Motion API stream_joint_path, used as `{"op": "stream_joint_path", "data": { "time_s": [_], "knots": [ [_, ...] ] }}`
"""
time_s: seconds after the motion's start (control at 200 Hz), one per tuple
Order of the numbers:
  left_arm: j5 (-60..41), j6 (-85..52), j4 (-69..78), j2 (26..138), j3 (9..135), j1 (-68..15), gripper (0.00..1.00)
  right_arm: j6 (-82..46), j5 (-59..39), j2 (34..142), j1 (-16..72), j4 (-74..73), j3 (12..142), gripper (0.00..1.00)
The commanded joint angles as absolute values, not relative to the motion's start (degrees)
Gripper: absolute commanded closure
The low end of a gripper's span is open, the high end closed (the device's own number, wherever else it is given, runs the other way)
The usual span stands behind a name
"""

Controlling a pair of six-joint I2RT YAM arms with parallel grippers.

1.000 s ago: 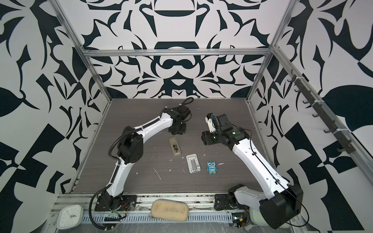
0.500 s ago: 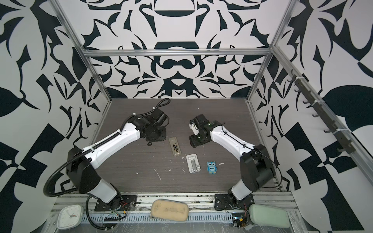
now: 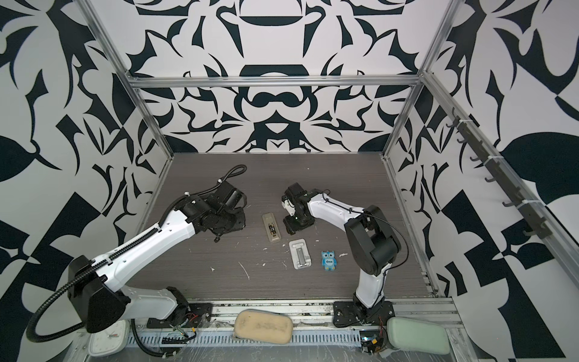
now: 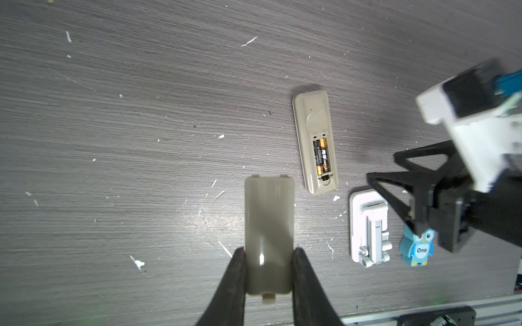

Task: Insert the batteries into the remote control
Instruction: 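Carry the cover over the remote with the left gripper while the right gripper follows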

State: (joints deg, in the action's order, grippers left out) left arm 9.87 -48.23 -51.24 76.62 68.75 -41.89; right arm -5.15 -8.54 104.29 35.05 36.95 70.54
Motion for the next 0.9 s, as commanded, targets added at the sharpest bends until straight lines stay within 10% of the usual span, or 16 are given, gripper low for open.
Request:
{"op": "stream_joint_path", "data": {
  "time_s": [0.0, 0.895],
  "knots": [
    [11.23, -49.65, -52.58, 74.28, 67.9, -41.76, 0.82, -5.04, -8.96, 105.64, 35.94, 37.15, 73.96, 0.39],
    [12.72, -50.53, -51.94, 66.88, 61.03, -41.75, 0.81, -6.74, -6.59, 112.77, 42.85, 39.81, 78.83, 0.41]
  ]
}}
